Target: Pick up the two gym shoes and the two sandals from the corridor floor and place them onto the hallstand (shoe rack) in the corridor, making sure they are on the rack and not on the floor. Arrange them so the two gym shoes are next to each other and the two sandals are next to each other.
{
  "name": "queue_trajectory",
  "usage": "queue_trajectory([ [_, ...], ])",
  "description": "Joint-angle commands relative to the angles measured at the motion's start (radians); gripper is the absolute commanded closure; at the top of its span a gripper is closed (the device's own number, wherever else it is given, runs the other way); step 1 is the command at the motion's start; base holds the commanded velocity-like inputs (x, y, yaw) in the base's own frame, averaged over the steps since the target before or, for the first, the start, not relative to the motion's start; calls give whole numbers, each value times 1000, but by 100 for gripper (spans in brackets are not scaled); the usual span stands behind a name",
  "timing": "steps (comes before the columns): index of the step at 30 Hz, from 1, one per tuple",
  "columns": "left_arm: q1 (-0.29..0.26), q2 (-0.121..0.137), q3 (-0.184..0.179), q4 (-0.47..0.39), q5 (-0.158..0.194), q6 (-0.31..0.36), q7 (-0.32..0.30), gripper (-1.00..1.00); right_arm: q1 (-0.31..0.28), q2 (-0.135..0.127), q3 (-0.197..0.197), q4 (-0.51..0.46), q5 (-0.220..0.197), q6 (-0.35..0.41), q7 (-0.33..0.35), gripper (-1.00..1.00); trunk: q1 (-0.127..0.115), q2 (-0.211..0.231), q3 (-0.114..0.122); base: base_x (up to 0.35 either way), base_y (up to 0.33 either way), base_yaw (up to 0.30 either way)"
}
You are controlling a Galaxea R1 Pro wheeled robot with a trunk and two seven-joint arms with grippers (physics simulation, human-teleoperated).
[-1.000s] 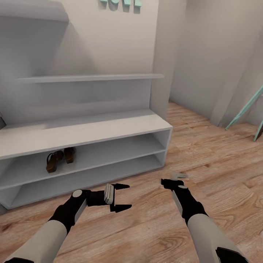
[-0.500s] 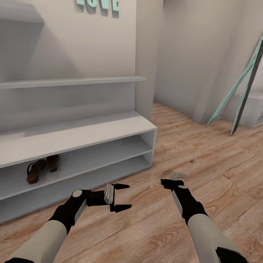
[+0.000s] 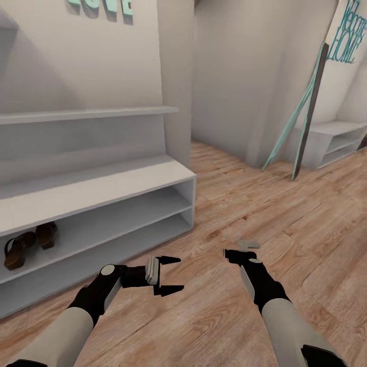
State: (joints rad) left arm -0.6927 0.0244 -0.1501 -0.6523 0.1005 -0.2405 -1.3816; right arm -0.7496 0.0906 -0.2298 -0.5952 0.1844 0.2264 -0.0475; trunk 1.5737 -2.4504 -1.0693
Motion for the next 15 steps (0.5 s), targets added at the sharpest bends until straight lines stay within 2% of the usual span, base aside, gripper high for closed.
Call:
queue_trajectory([
  [1,-1,2,-6,0,8,-6,1,-100,-1,1,-5,-1,10,5,2,-100,-1,0,-1,-226,-182,-254],
  [6,-1,2,-6,0,8,-6,1,-100,-1,1,-5,-3,10,5,2,-100,-1,0,-1,-140,-217,-254],
  [15,-1,2,-2,0,10,-6,1,-100,-1,1,-5,-3,10,5,2,-100,-1,0,-1,-15,-28,-254],
])
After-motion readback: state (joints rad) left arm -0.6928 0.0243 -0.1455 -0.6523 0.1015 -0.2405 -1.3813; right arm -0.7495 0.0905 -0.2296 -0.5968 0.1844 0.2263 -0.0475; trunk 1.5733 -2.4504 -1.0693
